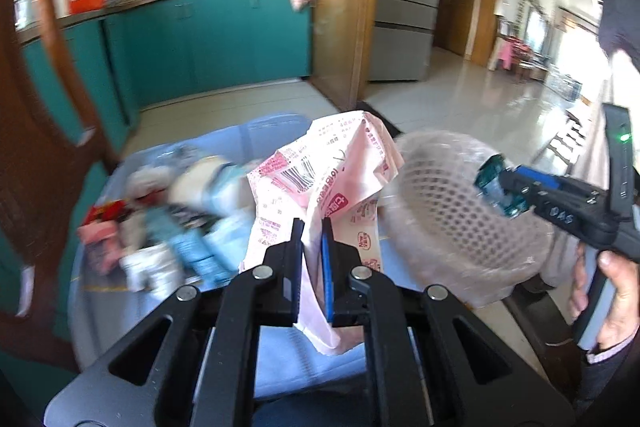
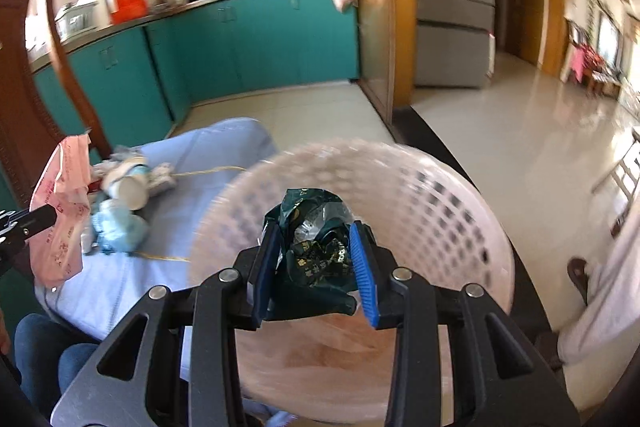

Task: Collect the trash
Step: 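Carry both bags over the white basket and open both tools to drop them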

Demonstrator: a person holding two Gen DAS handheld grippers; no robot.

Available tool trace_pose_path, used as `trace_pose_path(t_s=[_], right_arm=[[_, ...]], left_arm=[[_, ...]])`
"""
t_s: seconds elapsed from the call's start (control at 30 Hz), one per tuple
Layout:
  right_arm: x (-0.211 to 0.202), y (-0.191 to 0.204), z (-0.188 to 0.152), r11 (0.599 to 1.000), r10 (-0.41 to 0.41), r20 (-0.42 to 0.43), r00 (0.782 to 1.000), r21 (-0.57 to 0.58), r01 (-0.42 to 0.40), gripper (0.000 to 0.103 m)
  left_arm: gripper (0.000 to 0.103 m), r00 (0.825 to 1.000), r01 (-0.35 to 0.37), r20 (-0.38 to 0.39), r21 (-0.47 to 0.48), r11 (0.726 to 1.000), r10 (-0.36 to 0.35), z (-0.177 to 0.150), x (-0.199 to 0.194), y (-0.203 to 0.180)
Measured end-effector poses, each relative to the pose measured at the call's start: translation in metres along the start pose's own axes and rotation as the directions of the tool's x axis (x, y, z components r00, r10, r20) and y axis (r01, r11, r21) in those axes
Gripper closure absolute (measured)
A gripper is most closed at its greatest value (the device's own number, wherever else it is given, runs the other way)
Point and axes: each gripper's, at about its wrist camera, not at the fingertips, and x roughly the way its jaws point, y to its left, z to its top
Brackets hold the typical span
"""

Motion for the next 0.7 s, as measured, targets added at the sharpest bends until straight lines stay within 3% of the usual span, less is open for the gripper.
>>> trace_pose_path(t_s=[0.4, 0.53, 0.6, 0.63, 0.67, 0.7], right_arm=[[0.004, -0.041, -0.007, 0.996, -0.07, -0.038, 0.997, 0.046, 0.071, 0.067], [0.003, -0.048, -0.004, 0.995, -0.086, -0.041, 0.995, 0.053, 0.088, 0.066], [0.002, -0.05, -0.003, 0.993, -0.098, -0.042, 0.994, 0.06, 0.1, 0.061], [0.002, -0.05, -0.001, 0.992, -0.101, -0.042, 0.994, 0.067, 0.104, 0.053], [0.001, -0.05, -0.001, 0.992, -0.101, -0.036, 0.994, 0.074, 0.104, 0.048], [0.0, -0.05, 0.0, 0.992, -0.101, -0.033, 0.994, 0.075, 0.103, 0.047]], left_arm=[[0.093, 0.978, 0.198, -0.077, 0.027, 0.98, -0.196, 0.035, 0.062, -0.062], [0.092, 0.957, 0.276, -0.104, 0.046, 0.96, -0.27, 0.042, 0.08, -0.079], [0.07, 0.951, 0.296, -0.115, 0.057, 0.953, -0.288, 0.041, 0.085, -0.086], [0.043, 0.954, 0.284, -0.113, 0.053, 0.957, -0.277, 0.041, 0.088, -0.084], [0.036, 0.958, 0.271, -0.105, 0.04, 0.962, -0.265, 0.039, 0.087, -0.081], [0.036, 0.961, 0.263, -0.098, 0.024, 0.964, -0.26, 0.038, 0.086, -0.076]])
